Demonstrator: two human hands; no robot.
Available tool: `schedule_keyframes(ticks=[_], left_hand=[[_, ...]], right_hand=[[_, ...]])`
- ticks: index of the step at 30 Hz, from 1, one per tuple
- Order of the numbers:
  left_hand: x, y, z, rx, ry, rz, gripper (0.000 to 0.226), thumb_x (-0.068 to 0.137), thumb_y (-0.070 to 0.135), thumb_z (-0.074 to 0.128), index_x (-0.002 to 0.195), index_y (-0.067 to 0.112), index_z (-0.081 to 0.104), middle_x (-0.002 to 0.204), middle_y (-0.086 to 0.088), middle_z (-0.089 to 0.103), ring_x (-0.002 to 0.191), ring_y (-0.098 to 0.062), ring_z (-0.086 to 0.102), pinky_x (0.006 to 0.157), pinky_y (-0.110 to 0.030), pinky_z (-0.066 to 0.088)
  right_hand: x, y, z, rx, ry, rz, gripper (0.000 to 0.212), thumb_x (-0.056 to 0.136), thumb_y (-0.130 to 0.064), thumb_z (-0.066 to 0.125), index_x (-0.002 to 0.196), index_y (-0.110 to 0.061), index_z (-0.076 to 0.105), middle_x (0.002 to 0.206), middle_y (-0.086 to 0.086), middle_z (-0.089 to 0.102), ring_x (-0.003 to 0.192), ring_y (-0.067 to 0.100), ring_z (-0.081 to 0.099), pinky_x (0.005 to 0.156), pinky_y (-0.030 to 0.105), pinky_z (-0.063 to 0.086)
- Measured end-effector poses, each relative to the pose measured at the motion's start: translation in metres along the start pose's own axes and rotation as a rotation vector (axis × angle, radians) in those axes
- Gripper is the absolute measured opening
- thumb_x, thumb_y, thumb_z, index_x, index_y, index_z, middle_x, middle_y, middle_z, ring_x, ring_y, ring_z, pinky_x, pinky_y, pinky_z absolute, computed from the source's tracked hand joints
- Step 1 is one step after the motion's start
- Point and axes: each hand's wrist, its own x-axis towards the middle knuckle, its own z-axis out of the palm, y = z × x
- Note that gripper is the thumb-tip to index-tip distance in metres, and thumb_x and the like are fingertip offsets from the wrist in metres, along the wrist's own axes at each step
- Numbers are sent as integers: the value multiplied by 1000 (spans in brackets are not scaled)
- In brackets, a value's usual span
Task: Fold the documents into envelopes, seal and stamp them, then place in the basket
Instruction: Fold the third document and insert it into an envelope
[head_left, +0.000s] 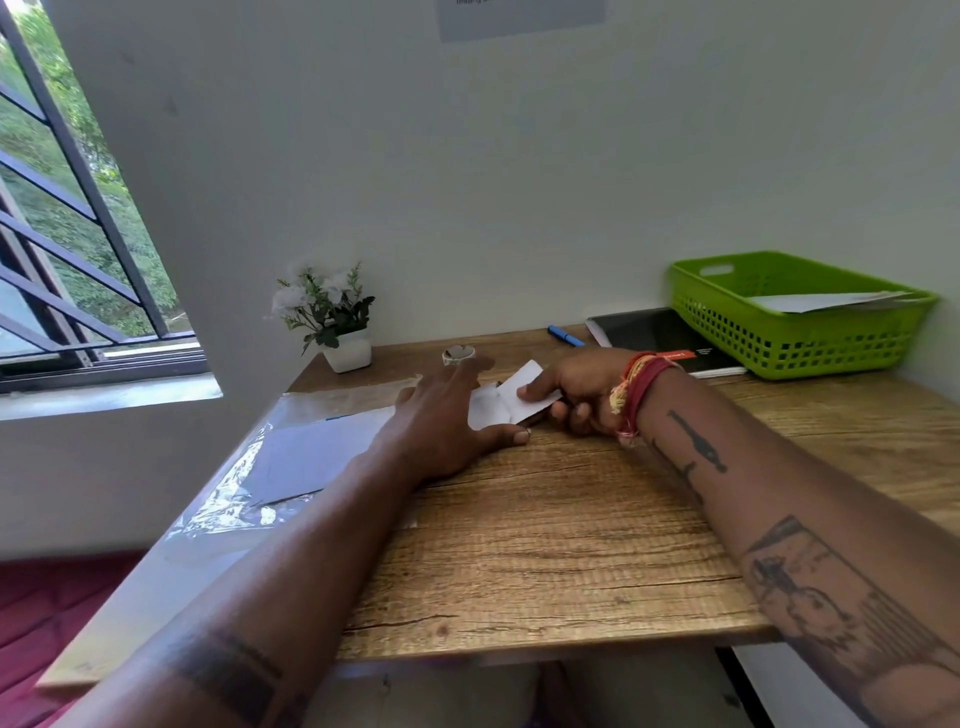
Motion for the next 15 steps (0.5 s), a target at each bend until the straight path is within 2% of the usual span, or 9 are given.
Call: schedule_keyframes(ticks=[4, 8, 12, 15], left_hand=[[0, 0, 0, 0, 24, 10, 104, 59, 94, 59, 146, 45, 27, 148, 6, 50, 136, -21, 45, 109, -52, 39], [-1, 1, 0, 11, 56, 13, 103, 61, 94, 58, 146, 45, 28, 151, 8, 47, 139, -21, 43, 112, -51, 36], [-2, 4, 0, 13, 70, 51, 102, 64, 91, 59, 148, 43, 28, 151, 8, 47, 139, -21, 43, 113, -50, 35], [-2, 5, -1, 19, 76, 61, 100, 66, 90, 60, 148, 42, 29, 151, 7, 48, 139, -20, 42, 114, -48, 34]], right_hand=[[-5, -3, -6, -47, 37, -41, 32, 96, -28, 65, 121, -8, 60, 60, 2, 62, 43, 10, 50, 33, 17, 31], [-3, -4, -12, -138, 97, -38, 30, 93, -24, 69, 115, -5, 61, 57, 3, 59, 42, 10, 47, 33, 19, 32], [-9, -5, 1, -277, 59, -55, 17, 96, -27, 67, 93, -11, 62, 49, -1, 50, 36, 9, 36, 33, 18, 27], [-9, -4, 10, -282, 0, -57, 18, 96, -30, 66, 90, -13, 61, 54, -1, 49, 38, 8, 33, 34, 18, 25]])
